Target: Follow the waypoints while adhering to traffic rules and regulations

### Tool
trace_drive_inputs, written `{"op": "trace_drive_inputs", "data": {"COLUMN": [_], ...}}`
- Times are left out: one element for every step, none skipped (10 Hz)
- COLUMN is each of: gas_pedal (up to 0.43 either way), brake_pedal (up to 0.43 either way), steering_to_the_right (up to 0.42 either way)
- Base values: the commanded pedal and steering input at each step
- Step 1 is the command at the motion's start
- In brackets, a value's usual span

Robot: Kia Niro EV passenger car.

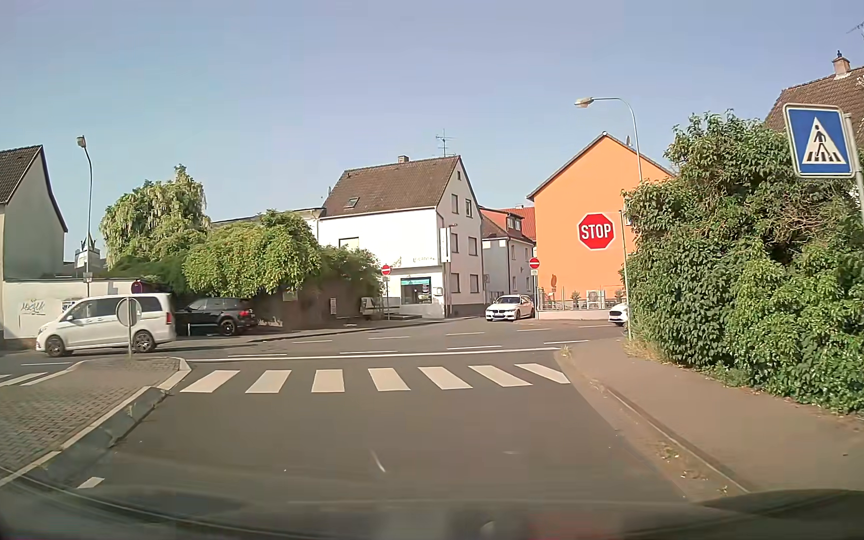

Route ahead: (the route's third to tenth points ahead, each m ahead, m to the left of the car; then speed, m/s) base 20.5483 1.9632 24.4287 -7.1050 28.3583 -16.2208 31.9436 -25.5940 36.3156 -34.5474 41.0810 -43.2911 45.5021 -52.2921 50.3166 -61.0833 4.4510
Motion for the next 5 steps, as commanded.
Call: {"op": "trace_drive_inputs", "data": {"gas_pedal": [0.000,0.000,0.000,0.000,0.000], "brake_pedal": [0.116,0.140,0.146,0.152,0.152], "steering_to_the_right": [0.030,0.030,0.030,0.029,0.025]}}
